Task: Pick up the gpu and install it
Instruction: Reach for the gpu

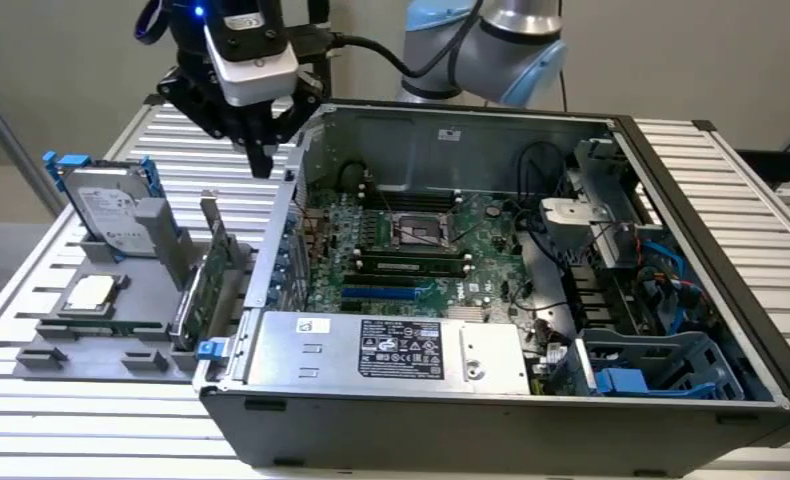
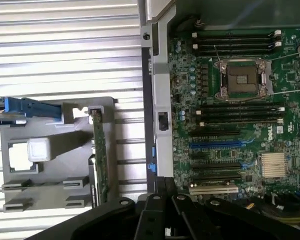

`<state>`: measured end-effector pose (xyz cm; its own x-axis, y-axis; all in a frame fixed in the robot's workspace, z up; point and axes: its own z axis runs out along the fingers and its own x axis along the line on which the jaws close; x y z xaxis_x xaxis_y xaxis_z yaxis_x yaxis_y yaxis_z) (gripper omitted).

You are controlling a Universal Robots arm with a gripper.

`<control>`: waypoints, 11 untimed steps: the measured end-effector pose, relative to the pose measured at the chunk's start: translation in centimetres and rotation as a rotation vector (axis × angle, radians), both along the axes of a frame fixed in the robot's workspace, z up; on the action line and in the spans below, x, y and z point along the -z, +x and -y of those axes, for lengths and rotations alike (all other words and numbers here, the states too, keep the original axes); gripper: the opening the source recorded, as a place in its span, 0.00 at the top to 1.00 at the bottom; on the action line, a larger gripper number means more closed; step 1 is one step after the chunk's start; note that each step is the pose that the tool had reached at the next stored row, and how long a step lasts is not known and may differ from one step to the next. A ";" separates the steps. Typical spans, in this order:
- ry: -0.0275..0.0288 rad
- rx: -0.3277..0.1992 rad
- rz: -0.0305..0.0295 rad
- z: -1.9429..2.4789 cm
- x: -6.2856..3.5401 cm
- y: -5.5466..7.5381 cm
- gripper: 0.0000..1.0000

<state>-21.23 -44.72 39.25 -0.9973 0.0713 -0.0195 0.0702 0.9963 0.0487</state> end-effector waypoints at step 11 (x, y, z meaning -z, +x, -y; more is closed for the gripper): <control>-0.0009 0.000 0.0000 1.15 0.54 -4.5 1.00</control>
<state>-25.75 -45.87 38.71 -0.9973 0.0711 -0.0196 0.0701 0.9964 0.0478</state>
